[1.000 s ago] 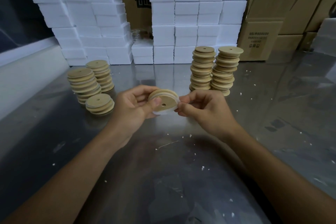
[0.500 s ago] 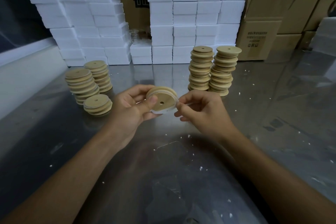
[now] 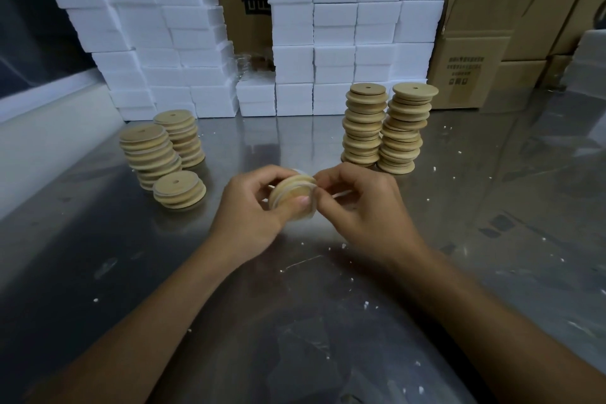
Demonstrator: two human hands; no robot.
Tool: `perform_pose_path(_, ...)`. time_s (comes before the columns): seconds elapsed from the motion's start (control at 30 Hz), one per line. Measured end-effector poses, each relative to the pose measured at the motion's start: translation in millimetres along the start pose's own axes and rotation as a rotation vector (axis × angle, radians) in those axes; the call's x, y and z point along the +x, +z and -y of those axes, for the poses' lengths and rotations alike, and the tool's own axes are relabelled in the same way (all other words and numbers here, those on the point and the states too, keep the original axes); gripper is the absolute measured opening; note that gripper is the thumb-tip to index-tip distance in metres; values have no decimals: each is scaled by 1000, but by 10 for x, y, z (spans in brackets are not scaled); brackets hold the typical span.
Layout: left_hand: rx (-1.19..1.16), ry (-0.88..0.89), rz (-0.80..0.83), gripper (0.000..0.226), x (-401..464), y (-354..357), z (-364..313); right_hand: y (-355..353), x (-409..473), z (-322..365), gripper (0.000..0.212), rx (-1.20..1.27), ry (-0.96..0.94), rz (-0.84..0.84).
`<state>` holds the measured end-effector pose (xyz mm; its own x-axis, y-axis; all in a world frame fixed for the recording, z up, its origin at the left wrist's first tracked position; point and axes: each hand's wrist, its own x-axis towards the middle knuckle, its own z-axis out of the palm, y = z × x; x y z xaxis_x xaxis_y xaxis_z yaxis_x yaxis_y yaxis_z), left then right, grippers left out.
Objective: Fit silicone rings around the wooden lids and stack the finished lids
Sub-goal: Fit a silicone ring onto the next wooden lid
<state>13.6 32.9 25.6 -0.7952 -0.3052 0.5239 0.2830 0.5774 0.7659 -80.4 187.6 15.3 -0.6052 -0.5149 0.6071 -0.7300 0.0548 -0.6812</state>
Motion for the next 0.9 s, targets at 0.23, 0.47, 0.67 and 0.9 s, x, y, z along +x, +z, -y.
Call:
perform_pose_path(0.23,-82,-51,-102,24,-1,22,-23,30,0,-9,11,4,-37,-63)
perform_pose_path(0.47,-59,-61,-55,21,22,-34,-67,11,5,-9,8,74,-22,-61)
perform_pose_path(0.67,-66,-54,39,20,48,-115,-90,-13,31,-7,2,147,97,-21)
perform_pose_path(0.9,-141,-101,42,23,38,-123,-80,-49,27,-27,1,151,72,61)
